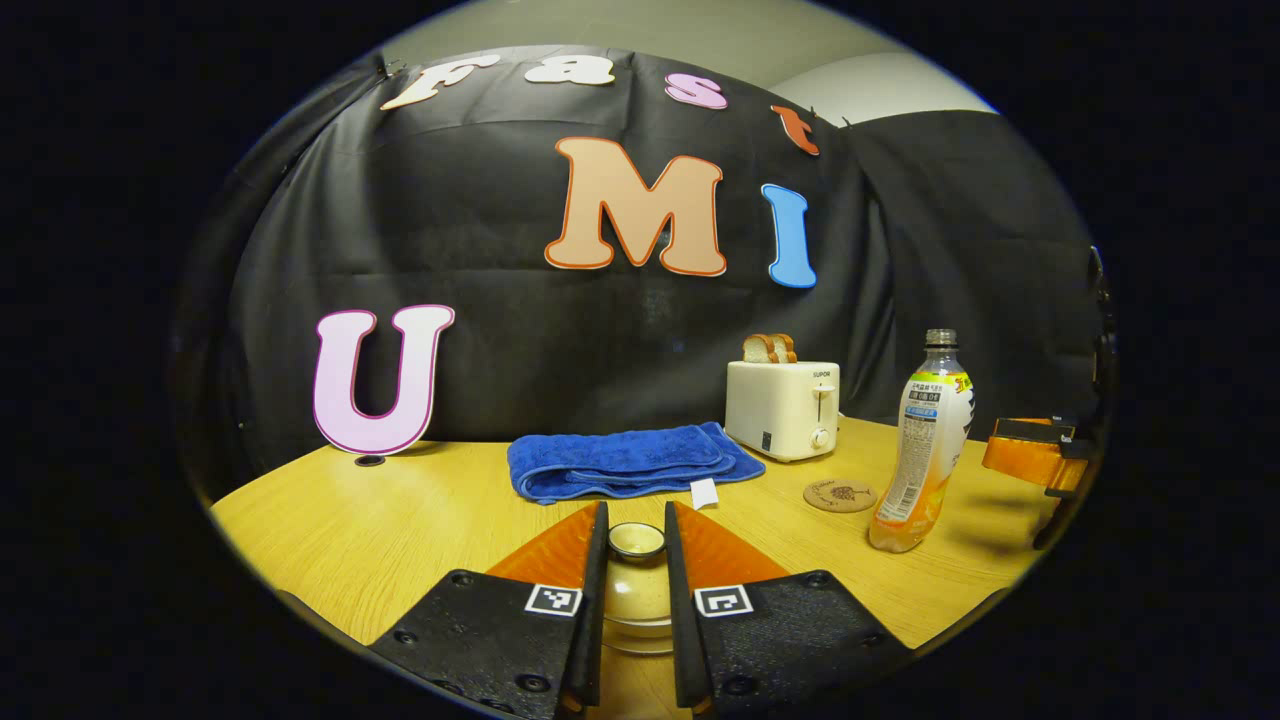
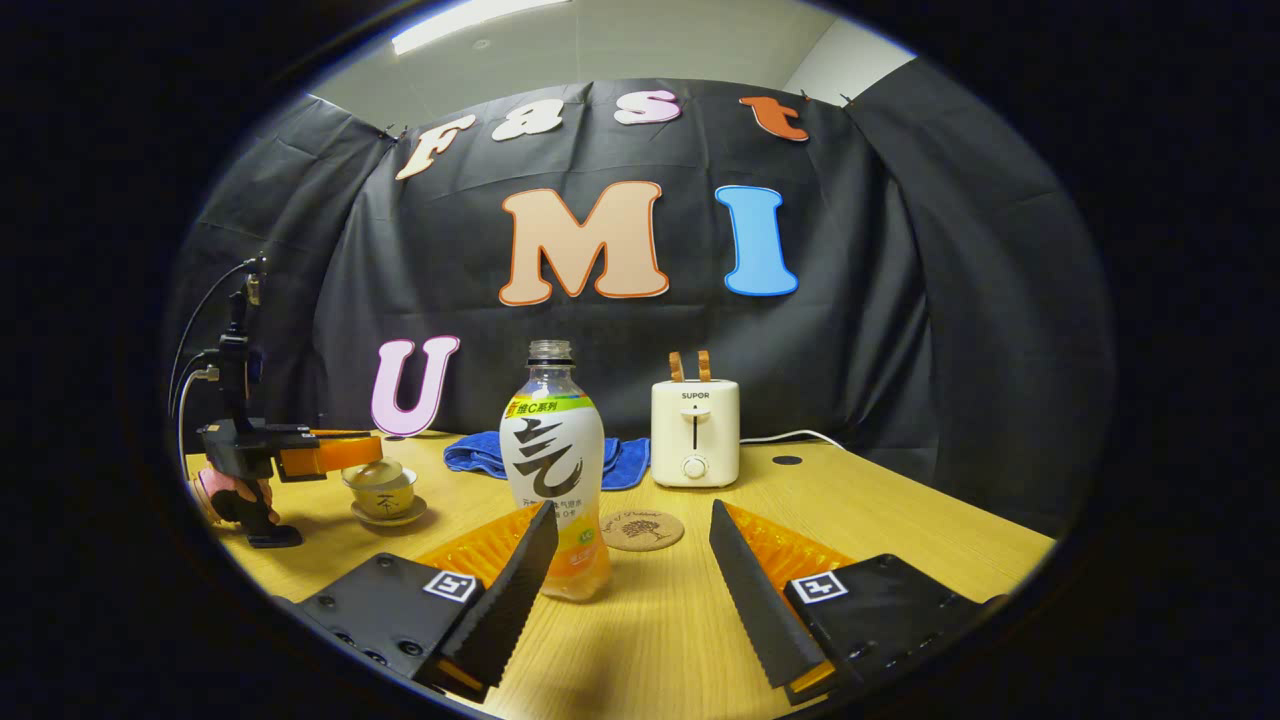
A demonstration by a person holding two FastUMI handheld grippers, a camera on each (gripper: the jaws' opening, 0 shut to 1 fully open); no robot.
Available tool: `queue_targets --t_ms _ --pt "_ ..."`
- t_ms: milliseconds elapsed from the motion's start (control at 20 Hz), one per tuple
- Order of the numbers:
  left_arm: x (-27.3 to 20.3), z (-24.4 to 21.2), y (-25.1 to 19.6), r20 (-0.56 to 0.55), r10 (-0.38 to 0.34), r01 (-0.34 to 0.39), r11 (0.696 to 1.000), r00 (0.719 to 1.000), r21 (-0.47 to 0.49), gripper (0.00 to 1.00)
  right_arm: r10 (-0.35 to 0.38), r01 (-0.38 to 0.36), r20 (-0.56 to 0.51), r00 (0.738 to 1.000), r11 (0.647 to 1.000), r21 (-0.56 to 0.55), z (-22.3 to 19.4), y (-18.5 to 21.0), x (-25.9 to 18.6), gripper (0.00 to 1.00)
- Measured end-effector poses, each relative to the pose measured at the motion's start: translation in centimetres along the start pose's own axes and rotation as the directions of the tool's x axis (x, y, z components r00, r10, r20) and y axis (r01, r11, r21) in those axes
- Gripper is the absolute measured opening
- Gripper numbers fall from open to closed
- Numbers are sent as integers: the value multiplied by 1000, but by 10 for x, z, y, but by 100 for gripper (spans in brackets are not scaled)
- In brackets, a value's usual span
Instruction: Open the teacup lid with one hand, grasp the water bottle and pour water into the teacup with the other hand; after pouring, place the water bottle on the coaster and then close the teacup lid.
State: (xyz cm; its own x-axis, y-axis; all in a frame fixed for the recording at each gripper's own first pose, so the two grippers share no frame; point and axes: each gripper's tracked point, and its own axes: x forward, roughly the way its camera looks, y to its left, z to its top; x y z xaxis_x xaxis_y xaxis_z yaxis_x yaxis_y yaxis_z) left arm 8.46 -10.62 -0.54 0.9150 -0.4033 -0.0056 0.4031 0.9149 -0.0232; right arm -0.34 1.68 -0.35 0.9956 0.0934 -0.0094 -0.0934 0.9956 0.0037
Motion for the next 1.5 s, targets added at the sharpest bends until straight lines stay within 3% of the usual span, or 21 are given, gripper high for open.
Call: queue_targets --t_ms 350,400,500,550,600,750,850,900,950,1050,1100,1200,1300,1500 --pt "-16 2 19 13 69 -69 998 998 12 26 198 -198 -25 980 980 11 -5 36 6 97" --pt "-21 2 23 13 85 -85 996 996 12 26 206 -205 -33 978 979 14 -5 37 9 93" --pt "-32 3 34 15 122 -123 992 992 15 26 205 -204 -54 977 979 15 -9 38 17 97" --pt "-38 3 39 18 140 -140 990 990 16 25 207 -206 -65 976 978 15 -11 40 20 93" --pt "-44 4 45 20 157 -157 987 987 17 25 209 -209 -76 975 978 16 -13 43 25 97" --pt "-58 3 59 17 199 -199 980 980 18 25 207 -207 -129 970 978 11 -22 49 40 93" --pt "-68 4 71 17 239 -240 971 971 18 25 172 -175 -168 971 985 0 -29 49 50 97" --pt "-71 4 77 18 261 -261 965 965 18 25 162 -165 -181 970 986 -2 -31 49 54 94" --pt "-77 3 83 18 285 -285 958 958 20 25 152 -155 -190 970 988 -2 -33 52 58 100" --pt "-83 4 94 17 328 -328 944 945 20 25 130 -134 -205 970 991 -4 -35 53 68 94" --pt "-87 4 99 18 347 -348 937 938 21 25 124 -128 -208 970 992 -7 -36 56 73 100" --pt "-94 5 106 19 381 -382 924 924 21 25 108 -116 -228 968 993 -19 -43 57 81 94" --pt "-96 4 112 17 412 -412 911 911 22 25 83 -92 -229 970 995 -28 -41 56 87 71" --pt "-100 4 114 17 433 -434 901 901 22 25 50 -81 -225 973 988 -128 -37 61 84 63"
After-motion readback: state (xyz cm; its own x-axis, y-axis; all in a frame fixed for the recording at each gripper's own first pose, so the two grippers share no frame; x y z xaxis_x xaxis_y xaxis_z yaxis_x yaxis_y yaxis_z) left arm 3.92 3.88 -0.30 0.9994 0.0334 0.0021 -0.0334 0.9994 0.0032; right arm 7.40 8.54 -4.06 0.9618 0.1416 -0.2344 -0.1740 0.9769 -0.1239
